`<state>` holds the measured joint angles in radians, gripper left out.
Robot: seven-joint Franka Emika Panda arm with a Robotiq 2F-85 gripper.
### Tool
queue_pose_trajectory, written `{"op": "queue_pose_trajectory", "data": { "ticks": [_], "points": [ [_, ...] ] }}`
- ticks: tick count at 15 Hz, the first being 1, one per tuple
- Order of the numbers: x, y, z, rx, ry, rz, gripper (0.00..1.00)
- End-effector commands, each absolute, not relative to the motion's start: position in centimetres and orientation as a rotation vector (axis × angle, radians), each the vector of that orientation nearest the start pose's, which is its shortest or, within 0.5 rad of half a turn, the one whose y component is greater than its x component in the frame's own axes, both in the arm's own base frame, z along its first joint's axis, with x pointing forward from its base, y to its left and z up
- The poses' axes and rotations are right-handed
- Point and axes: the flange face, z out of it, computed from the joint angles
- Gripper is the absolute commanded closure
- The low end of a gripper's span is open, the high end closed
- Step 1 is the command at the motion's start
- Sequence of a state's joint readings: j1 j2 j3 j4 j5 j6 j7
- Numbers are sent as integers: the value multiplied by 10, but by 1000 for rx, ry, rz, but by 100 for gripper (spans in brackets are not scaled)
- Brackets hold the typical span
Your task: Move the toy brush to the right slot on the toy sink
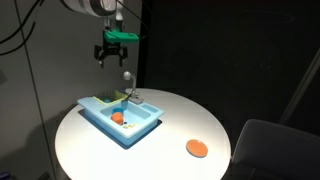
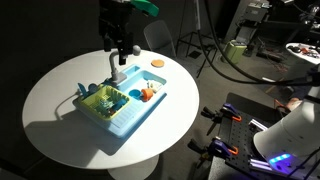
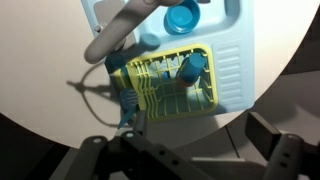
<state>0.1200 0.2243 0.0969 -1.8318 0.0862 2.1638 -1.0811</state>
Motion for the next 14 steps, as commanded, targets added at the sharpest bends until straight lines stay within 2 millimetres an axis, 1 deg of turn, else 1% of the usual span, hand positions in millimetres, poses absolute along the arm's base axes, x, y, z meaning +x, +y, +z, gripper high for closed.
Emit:
{"op": "queue_pose_trajectory", "data": {
  "ticks": [1,6,9,12,13,14],
  "points": [
    [634,131,417,-2501,-1853,-135,0],
    [651,123,407,-2518,-1891,-13,0],
    [658,122,403,-2511,-1906,24,0],
    [660,128,401,-2495,-1912,14,0],
    [659,131,404,-2490,-1904,1,0],
    [654,128,395,-2501,-1900,2,0]
  ]
}}
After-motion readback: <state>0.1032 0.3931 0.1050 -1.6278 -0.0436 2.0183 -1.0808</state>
